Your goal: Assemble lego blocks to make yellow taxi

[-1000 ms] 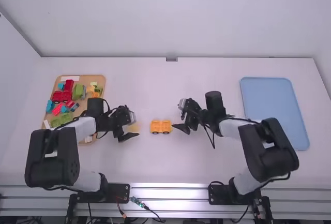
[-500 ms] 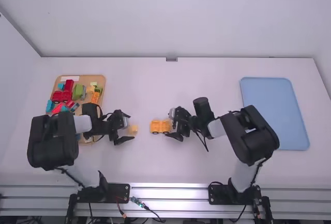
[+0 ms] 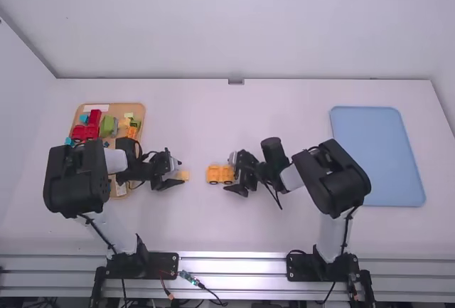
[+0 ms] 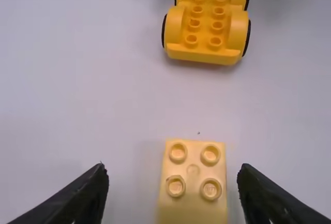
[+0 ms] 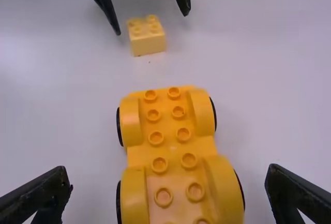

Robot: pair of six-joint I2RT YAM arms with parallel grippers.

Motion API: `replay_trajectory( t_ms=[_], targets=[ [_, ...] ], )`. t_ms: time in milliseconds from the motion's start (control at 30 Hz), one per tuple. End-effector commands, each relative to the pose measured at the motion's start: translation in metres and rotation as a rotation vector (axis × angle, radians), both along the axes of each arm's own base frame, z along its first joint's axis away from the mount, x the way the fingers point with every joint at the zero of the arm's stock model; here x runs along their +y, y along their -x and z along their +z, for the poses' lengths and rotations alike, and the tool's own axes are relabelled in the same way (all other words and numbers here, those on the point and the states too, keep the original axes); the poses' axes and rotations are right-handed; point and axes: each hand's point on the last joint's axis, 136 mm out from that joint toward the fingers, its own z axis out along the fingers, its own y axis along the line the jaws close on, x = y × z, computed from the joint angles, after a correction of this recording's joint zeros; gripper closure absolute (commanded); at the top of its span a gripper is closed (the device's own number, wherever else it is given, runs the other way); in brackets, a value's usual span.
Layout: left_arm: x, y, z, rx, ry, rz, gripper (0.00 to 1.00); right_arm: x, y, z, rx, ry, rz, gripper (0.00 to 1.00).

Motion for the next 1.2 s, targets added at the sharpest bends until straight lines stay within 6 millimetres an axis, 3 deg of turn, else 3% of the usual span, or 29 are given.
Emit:
replay_trajectory(
  t_ms=[0, 233, 633, 1000, 1167],
  targets=[
    [-0.008, 0.009, -0.001, 0.001, 0.036, -0.026, 0.36, 0.001, 0.0, -0.002, 0.024, -0.007, 0.006, 0.01],
    [-0.011, 0.014, -0.005, -0.01, 0.039, -0.029, 0.38, 0.002, -0.001, -0.002, 0.035, -0.001, 0.007, 0.01],
    [-0.014, 0.016, -0.003, -0.006, 0.062, -0.028, 0.52, 0.003, -0.001, -0.001, 0.032, -0.003, 0.007, 0.01],
    [-0.014, 0.019, -0.014, 0.011, 0.075, -0.026, 0.55, 0.003, -0.001, -0.001, 0.032, -0.003, 0.007, 0.01],
    [-0.014, 0.017, -0.013, 0.001, 0.073, -0.026, 0.51, 0.002, -0.001, -0.002, 0.033, -0.003, 0.007, 0.01]
  ],
)
